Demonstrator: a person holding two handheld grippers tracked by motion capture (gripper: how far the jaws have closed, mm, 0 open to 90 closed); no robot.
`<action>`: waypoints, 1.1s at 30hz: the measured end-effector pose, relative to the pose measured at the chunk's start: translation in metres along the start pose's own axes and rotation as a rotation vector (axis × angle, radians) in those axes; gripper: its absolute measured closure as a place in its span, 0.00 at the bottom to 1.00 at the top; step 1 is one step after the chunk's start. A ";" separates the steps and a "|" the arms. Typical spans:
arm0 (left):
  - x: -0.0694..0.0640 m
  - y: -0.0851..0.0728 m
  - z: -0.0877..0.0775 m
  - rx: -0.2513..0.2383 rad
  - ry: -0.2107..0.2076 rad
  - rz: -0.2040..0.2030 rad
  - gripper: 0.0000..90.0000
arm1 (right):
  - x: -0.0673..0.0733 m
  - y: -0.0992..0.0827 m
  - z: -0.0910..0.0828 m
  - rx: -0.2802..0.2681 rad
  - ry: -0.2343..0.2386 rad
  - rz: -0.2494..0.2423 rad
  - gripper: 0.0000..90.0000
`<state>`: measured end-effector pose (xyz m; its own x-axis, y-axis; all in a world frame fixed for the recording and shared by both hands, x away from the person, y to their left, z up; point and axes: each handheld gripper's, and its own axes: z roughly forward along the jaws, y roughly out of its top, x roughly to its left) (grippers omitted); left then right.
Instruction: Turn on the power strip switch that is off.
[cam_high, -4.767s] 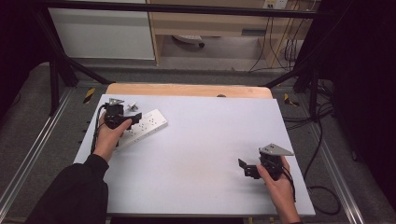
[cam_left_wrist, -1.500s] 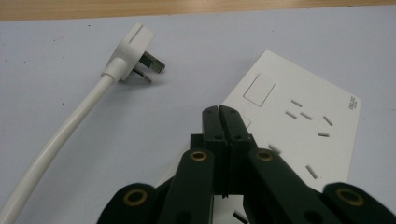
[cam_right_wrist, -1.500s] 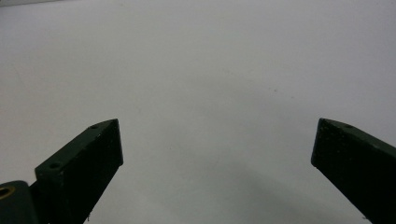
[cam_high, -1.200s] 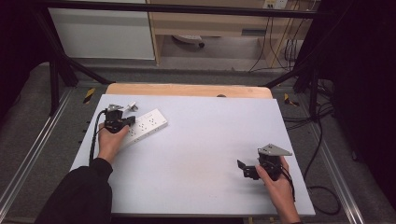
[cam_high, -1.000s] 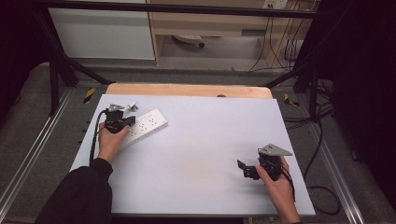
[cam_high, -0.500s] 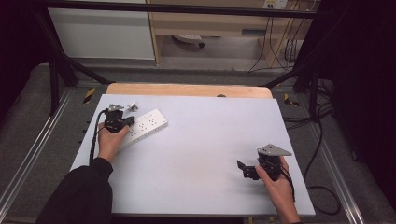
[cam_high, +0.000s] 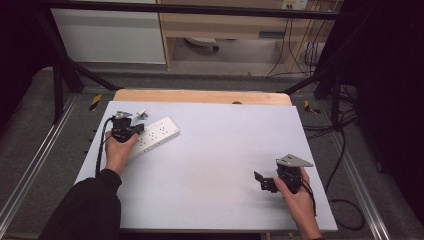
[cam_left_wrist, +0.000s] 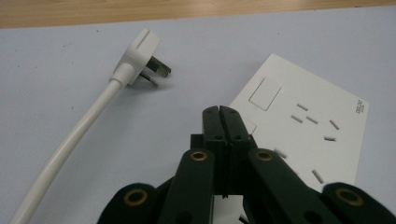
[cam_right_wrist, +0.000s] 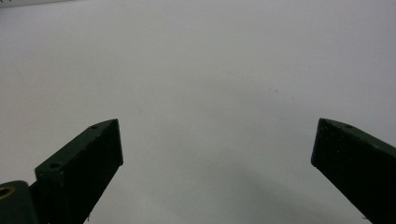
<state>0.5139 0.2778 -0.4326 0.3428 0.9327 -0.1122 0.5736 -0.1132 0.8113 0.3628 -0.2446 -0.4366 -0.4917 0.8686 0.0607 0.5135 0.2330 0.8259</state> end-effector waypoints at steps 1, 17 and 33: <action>0.000 0.000 0.000 -0.002 -0.003 0.001 1.00 | 0.000 0.000 0.000 0.000 0.000 0.000 0.03; -0.013 0.000 0.007 0.030 -0.019 0.042 1.00 | 0.000 0.000 0.000 0.003 0.000 -0.004 0.03; -0.004 -0.007 0.001 0.007 -0.010 -0.004 1.00 | 0.000 0.000 0.001 0.006 0.004 -0.010 0.03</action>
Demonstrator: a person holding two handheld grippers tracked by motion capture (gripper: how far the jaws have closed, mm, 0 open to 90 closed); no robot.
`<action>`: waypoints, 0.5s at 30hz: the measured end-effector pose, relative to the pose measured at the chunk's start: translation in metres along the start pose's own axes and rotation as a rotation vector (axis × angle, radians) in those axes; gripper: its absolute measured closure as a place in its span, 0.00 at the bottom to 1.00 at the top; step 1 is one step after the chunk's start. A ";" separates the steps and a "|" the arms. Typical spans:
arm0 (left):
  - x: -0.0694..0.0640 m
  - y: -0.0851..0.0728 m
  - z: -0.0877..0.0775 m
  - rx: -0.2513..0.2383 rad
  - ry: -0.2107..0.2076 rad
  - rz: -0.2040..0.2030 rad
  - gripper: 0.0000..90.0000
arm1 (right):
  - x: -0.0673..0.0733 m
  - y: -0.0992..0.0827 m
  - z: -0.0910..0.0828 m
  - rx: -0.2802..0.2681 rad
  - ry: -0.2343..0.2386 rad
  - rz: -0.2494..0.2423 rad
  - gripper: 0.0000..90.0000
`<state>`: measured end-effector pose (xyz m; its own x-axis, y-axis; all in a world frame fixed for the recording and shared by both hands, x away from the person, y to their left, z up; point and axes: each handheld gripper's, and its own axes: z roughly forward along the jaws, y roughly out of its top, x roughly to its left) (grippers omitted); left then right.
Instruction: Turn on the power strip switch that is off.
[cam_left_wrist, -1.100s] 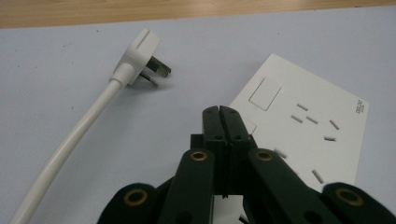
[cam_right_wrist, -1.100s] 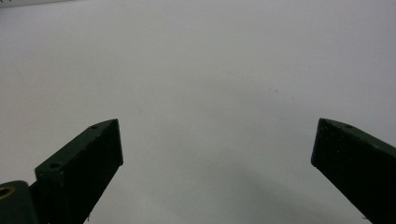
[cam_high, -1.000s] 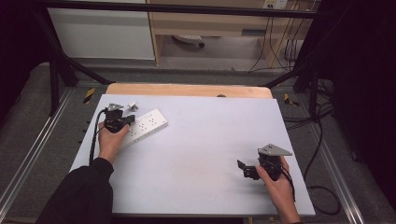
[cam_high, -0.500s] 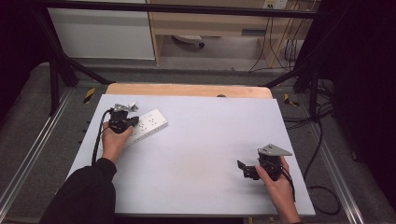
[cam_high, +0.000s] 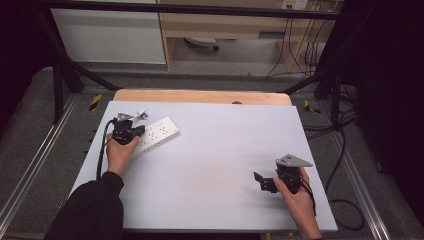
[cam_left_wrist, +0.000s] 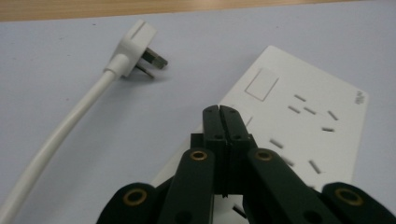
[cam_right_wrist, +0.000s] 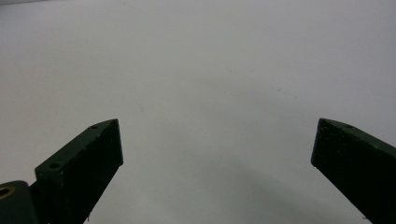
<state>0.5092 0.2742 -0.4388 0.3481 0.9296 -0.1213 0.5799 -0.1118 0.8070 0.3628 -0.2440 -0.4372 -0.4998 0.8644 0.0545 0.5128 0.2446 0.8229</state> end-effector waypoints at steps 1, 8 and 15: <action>-0.001 -0.001 0.001 -0.005 -0.027 -0.005 1.00 | 0.000 0.000 0.000 -0.001 0.000 0.002 0.03; -0.011 0.001 0.001 -0.026 -0.046 0.050 1.00 | -0.001 0.000 0.000 0.001 -0.003 0.001 0.03; -0.006 0.001 -0.002 -0.032 -0.047 0.017 0.95 | 0.000 0.000 0.000 0.000 -0.001 -0.001 0.03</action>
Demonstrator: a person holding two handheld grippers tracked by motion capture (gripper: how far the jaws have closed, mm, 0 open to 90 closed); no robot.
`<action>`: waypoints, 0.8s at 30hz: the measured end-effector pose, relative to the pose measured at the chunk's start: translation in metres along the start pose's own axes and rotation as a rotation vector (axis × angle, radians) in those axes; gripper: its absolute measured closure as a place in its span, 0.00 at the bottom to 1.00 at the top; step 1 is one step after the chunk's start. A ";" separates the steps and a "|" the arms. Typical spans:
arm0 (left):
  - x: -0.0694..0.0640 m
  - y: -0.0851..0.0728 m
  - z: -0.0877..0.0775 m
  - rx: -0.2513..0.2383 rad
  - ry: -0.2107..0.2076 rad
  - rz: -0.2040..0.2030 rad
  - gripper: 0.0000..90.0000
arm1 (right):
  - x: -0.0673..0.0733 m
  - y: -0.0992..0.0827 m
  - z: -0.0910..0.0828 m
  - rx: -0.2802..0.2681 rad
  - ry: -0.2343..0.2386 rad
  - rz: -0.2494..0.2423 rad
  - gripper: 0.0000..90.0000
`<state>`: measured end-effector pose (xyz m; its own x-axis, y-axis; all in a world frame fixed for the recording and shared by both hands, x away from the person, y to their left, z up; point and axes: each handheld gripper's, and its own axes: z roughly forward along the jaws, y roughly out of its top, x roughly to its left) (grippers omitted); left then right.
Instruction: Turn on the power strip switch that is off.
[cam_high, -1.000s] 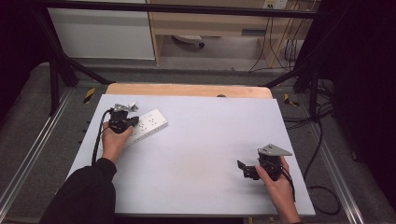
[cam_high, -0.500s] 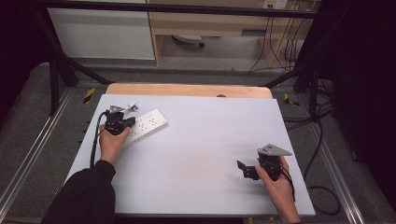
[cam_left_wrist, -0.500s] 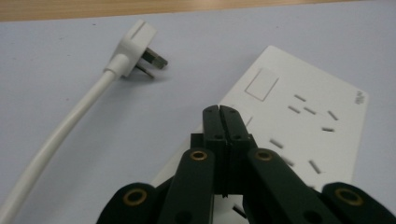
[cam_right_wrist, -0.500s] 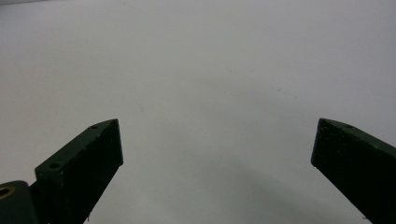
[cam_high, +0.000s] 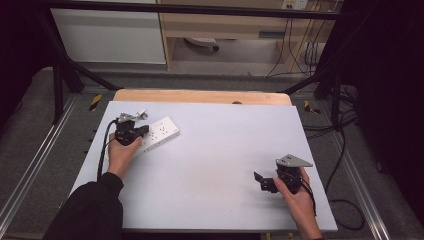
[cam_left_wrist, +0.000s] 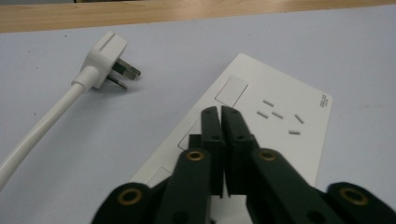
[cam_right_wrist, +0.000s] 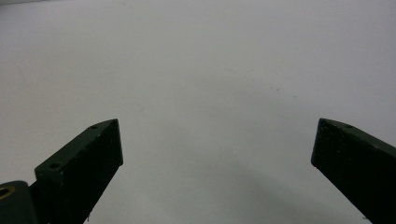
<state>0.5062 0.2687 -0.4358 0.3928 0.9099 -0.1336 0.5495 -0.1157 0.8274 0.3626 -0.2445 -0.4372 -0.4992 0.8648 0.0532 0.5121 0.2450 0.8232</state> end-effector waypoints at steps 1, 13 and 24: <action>0.000 0.000 -0.001 -0.001 0.001 -0.001 0.92 | 0.000 0.000 0.000 -0.001 0.000 0.002 0.03; -0.004 0.003 -0.001 -0.031 -0.020 -0.005 0.64 | 0.000 0.000 0.001 0.004 -0.001 0.000 0.03; -0.010 0.005 0.000 -0.064 -0.044 -0.002 0.31 | 0.000 0.000 0.001 0.006 -0.002 0.004 0.03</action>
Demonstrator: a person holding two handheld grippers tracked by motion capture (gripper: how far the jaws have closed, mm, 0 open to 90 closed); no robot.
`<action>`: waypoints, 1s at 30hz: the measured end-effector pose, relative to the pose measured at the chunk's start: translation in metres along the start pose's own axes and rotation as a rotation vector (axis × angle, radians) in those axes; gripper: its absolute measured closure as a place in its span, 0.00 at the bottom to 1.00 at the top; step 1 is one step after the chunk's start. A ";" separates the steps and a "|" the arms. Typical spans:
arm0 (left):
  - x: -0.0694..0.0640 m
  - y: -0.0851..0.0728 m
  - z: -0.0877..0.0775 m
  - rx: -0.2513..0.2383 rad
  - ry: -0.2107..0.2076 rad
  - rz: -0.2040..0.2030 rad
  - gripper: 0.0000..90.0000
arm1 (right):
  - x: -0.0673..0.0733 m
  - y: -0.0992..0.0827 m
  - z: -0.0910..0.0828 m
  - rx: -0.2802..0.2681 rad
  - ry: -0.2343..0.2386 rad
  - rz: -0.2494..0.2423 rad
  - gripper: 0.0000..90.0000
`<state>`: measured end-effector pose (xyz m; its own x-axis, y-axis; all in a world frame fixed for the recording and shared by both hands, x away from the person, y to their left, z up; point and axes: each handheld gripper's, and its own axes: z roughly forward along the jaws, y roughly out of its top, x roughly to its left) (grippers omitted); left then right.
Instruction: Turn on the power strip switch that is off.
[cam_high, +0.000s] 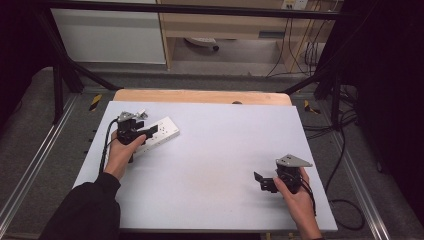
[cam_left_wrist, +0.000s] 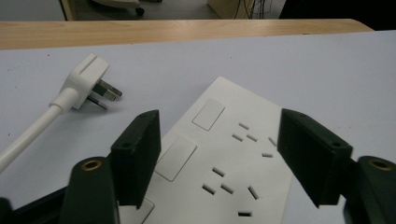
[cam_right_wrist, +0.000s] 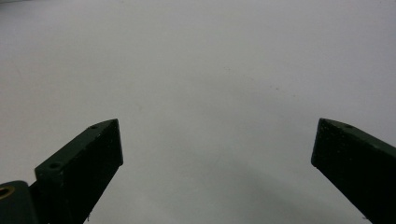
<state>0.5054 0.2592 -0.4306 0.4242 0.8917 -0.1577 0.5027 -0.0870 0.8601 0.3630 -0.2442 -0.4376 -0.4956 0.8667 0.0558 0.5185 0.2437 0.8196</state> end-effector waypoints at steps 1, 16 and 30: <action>-0.001 0.000 0.000 -0.004 -0.003 -0.001 0.28 | 0.000 0.000 0.000 0.000 0.000 0.000 0.03; -0.008 0.005 -0.004 -0.006 -0.007 -0.003 0.09 | 0.000 0.000 0.000 -0.003 0.002 -0.005 0.03; -0.019 0.010 -0.017 -0.003 -0.029 0.037 0.10 | 0.000 0.000 -0.001 -0.007 0.001 0.000 0.03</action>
<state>0.4894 0.2491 -0.4101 0.4638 0.8749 -0.1398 0.4842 -0.1182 0.8670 0.3628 -0.2445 -0.4371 -0.4959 0.8666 0.0566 0.5139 0.2403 0.8235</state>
